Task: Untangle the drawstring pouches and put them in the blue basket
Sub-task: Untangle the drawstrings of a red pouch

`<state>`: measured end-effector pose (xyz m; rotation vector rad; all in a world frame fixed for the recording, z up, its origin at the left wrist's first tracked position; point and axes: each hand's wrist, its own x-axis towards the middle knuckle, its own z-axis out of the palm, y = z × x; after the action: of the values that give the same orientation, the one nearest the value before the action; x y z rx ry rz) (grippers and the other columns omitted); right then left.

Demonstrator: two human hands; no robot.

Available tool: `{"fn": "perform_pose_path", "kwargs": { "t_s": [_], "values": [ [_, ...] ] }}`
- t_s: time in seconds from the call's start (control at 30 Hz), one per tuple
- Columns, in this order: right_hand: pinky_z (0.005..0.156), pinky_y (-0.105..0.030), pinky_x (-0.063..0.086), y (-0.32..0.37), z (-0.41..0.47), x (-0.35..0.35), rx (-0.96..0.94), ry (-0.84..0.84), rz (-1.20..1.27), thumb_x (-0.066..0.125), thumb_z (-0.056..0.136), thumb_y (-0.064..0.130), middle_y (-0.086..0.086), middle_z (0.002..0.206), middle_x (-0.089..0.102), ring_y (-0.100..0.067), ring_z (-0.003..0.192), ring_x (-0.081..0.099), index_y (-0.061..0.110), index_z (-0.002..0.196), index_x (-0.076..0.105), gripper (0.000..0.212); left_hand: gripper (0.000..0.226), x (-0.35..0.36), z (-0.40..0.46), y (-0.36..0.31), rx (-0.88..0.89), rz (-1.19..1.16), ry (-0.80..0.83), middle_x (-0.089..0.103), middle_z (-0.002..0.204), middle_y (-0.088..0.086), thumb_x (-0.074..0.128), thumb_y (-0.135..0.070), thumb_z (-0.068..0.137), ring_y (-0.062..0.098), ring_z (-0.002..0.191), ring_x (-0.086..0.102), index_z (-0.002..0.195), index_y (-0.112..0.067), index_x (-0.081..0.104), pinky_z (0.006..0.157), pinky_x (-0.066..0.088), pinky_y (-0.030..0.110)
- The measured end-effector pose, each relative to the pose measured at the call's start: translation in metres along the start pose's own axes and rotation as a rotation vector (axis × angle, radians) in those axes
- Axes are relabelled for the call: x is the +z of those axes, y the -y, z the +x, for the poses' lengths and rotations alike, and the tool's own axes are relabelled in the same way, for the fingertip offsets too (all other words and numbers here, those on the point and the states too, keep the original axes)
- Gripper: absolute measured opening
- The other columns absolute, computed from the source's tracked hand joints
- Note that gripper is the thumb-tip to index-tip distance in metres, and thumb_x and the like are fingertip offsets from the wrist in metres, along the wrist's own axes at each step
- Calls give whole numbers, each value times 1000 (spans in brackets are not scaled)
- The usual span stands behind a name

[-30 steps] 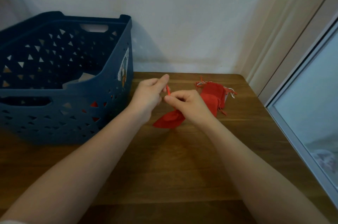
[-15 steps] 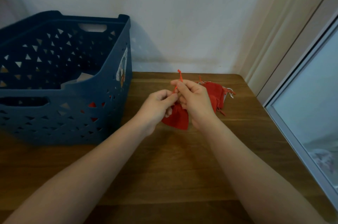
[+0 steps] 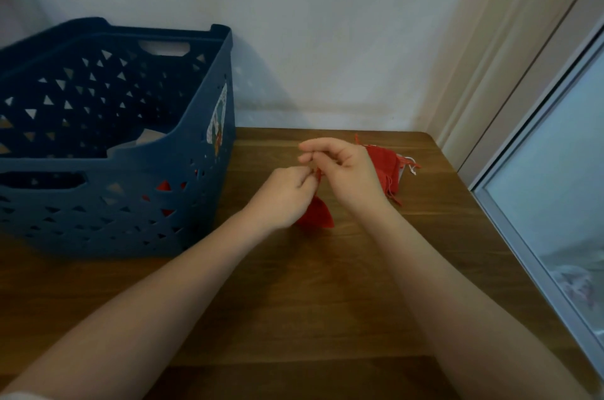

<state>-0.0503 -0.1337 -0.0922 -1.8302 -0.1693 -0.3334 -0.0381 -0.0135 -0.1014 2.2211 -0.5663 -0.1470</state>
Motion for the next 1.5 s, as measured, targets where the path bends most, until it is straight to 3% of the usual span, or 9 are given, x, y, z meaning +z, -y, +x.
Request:
{"fn": "perform_pose_path", "kwargs": {
  "t_s": [0.13,0.23,0.33,0.47,0.7,0.9,1.07,1.23,1.5],
  "values": [
    [83,-16,49,-1,2,4,-106,78,-179,52,88,-5,10,83,67,0,84,63,15,93,70,28,23,-1,2,4,95,137,29,63,84,8,39,-21,95,21,75,60,93,-12,60,71,52,45],
    [86,-18,48,0,-1,4,-79,168,-89,50,91,0,12,89,68,-3,92,64,25,115,57,36,28,-2,2,7,61,63,16,64,84,5,37,-26,100,18,73,61,93,-17,63,66,52,35],
    [80,-17,49,-3,-5,0,-70,128,-267,51,94,9,9,98,66,-8,95,63,24,136,40,46,36,-3,2,9,-44,-86,22,56,65,1,37,-31,100,14,56,49,78,-14,59,56,39,32],
    [74,-30,48,-7,-3,-7,-76,107,-573,56,90,15,1,84,68,-12,78,60,16,104,67,17,36,-7,2,10,-209,-384,-6,48,60,-2,40,-30,99,9,50,43,69,-15,54,53,35,23],
    [61,-8,38,2,-6,-15,-106,203,-500,62,87,14,20,59,58,9,61,55,15,75,67,14,31,-11,-2,13,-296,-520,77,59,70,-4,42,-33,98,9,55,46,84,-15,62,56,35,25],
    [66,-19,48,-1,-7,-22,-71,404,-558,65,86,21,10,68,67,-2,65,61,16,80,71,10,21,-9,-5,17,-318,-465,116,60,68,-8,49,-28,96,5,56,46,95,-16,67,59,38,23],
    [71,-18,42,-11,-6,-23,-48,299,-361,54,94,19,12,71,60,2,69,55,18,74,64,23,24,-8,-3,22,-340,-559,134,55,61,-3,49,-26,96,8,54,45,82,-13,64,56,38,23],
    [74,-23,44,-26,-3,-21,4,299,-453,65,84,8,10,86,61,-11,79,55,18,97,67,17,18,-11,-2,24,-412,-750,131,56,65,0,52,-17,94,8,57,49,84,-8,64,56,42,21],
    [66,-12,36,-26,-6,-19,-30,338,-504,68,82,11,18,75,56,4,67,51,13,90,72,10,9,-11,-8,19,-391,-698,88,66,70,1,59,-8,88,8,64,59,89,-8,68,61,50,20]
  ]
}}
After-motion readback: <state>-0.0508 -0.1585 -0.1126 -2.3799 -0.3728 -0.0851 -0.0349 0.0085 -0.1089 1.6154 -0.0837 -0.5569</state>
